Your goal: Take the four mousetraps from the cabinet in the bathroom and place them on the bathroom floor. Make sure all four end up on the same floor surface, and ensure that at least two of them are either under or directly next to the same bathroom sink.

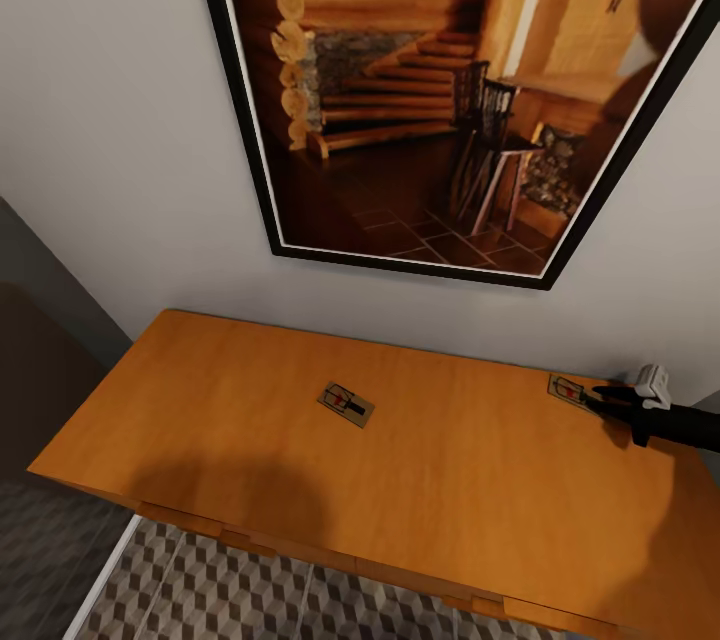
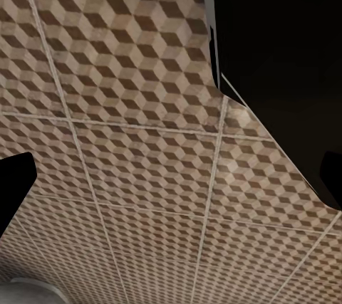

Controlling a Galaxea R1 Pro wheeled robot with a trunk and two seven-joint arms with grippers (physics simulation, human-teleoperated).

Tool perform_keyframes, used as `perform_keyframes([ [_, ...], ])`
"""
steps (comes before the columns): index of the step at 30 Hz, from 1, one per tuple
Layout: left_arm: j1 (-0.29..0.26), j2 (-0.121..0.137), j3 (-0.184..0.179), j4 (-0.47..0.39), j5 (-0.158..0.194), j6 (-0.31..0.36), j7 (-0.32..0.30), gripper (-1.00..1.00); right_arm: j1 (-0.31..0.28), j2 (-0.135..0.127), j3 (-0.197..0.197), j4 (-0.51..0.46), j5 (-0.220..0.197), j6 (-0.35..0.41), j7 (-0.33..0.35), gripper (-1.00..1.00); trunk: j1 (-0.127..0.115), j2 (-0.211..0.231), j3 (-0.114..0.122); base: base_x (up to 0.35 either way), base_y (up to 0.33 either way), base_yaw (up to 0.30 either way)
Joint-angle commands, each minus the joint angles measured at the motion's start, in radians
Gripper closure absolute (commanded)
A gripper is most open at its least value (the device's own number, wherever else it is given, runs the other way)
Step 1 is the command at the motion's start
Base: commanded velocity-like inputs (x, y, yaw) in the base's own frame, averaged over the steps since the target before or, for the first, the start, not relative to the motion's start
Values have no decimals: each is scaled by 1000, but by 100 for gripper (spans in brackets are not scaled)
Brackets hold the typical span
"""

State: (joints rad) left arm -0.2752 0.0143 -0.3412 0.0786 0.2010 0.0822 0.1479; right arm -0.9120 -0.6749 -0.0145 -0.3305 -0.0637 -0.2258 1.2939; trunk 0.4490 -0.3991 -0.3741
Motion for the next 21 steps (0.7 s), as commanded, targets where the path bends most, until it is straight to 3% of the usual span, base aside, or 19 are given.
perform_keyframes([
  [1, -1, -1, -9, 1, 9, 2, 1, -100, 1, 0, 13, 30, 5, 6, -20, 100, 1, -1, -2, 0, 0, 0],
  [21, -1, -1, -9, 1, 9, 2, 1, -100, 1, -2, 11, 22, 5, 14, 71, 100, 1, -1, -2, 0, 0, 0],
])
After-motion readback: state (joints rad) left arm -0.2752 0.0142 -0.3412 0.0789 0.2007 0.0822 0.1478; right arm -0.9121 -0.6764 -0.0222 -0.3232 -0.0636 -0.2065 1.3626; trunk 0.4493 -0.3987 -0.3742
